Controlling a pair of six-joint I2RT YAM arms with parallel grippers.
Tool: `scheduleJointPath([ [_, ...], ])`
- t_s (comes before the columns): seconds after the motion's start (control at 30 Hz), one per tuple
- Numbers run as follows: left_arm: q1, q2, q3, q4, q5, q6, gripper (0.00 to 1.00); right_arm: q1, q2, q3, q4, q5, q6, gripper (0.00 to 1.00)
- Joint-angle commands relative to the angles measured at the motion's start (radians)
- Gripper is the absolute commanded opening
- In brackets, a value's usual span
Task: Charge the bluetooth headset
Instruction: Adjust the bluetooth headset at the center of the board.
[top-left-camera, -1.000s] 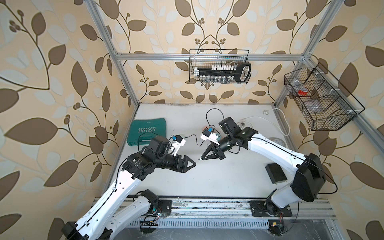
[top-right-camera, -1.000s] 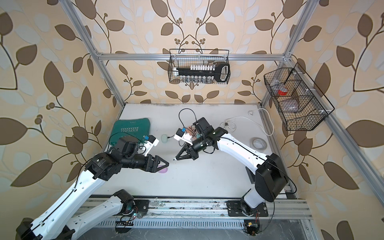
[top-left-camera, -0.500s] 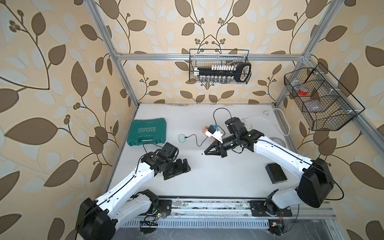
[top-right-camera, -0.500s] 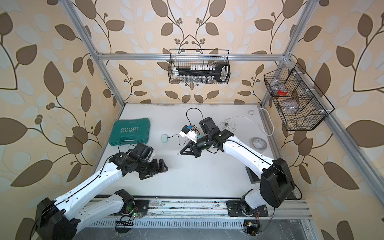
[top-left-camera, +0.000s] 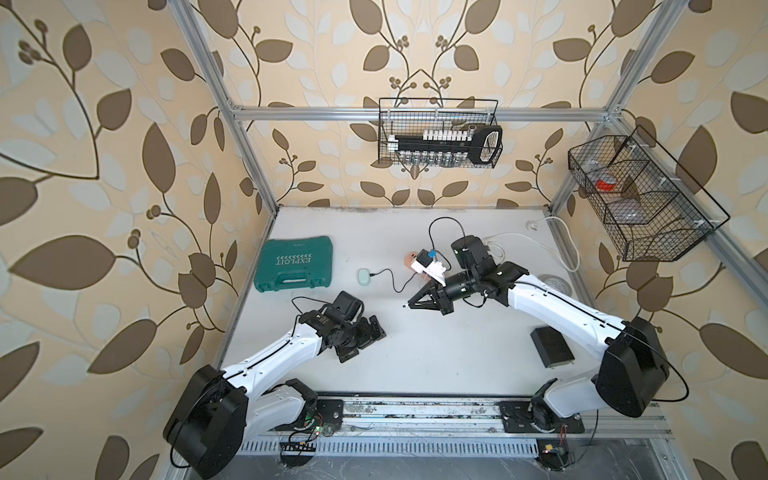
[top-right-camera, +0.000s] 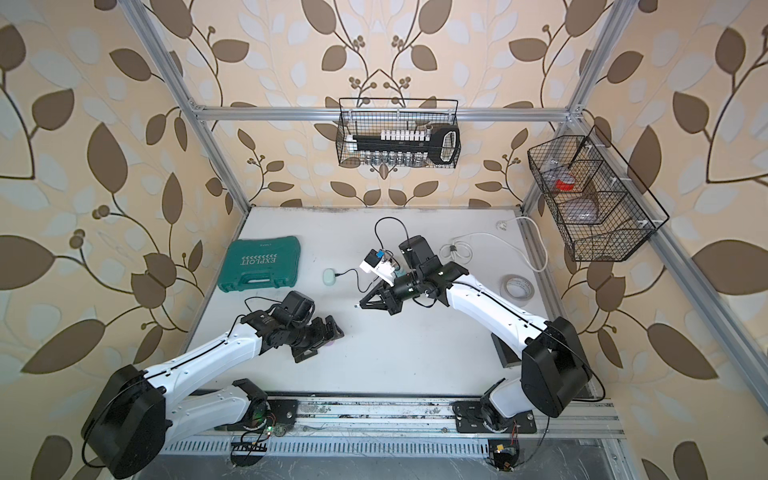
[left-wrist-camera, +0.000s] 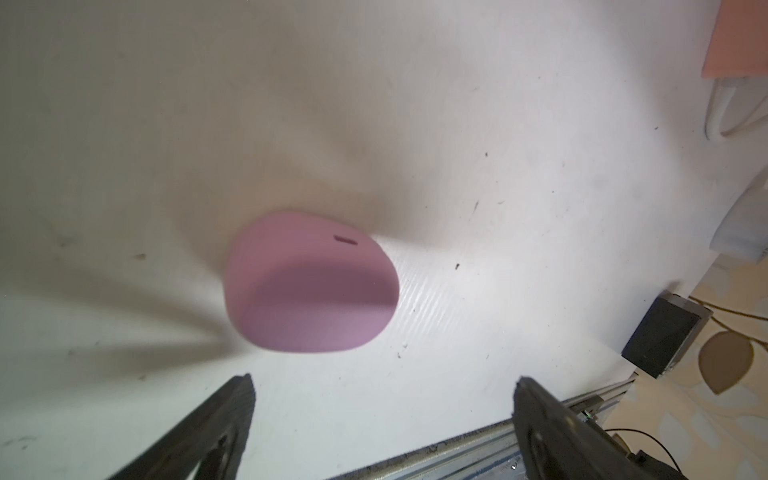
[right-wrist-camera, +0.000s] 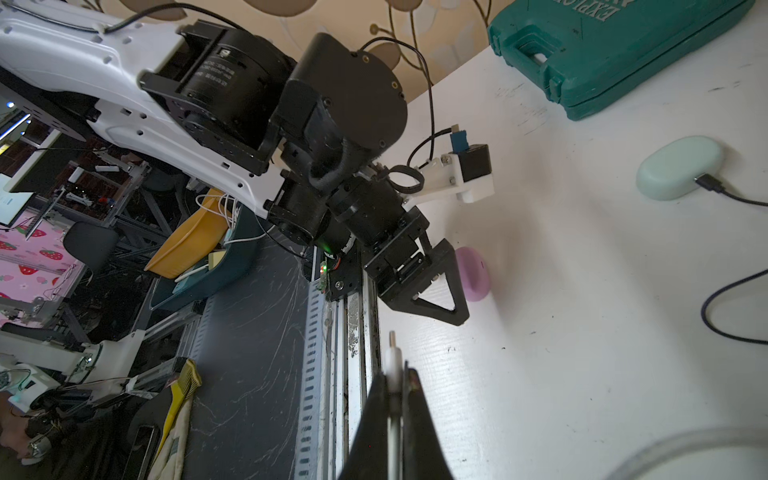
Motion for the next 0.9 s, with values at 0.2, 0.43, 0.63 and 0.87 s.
scheduleJointPath([
  [0.2, 0.02, 0.135, 0.121, 0.042, -0.106, 0.053, 0.99, -0.003, -0.026, -0.023, 0.017, 0.005, 0.017, 0.06],
  [0.43, 0.056, 0.188, 0.182, 0.011, -0.117, 0.121, 0.99, -0.003, -0.029, -0.028, 0.021, 0.005, 0.018, 0.06],
  [0.63, 0.057, 0.166, 0.187, -0.051, -0.108, 0.131, 0.99, -0.003, -0.036, -0.038, 0.02, 0.014, 0.017, 0.06],
  [0.87, 0.057, 0.072, 0.154, -0.127, -0.082, 0.129, 0.99, -0.01, -0.037, -0.04, 0.021, 0.011, 0.014, 0.06],
])
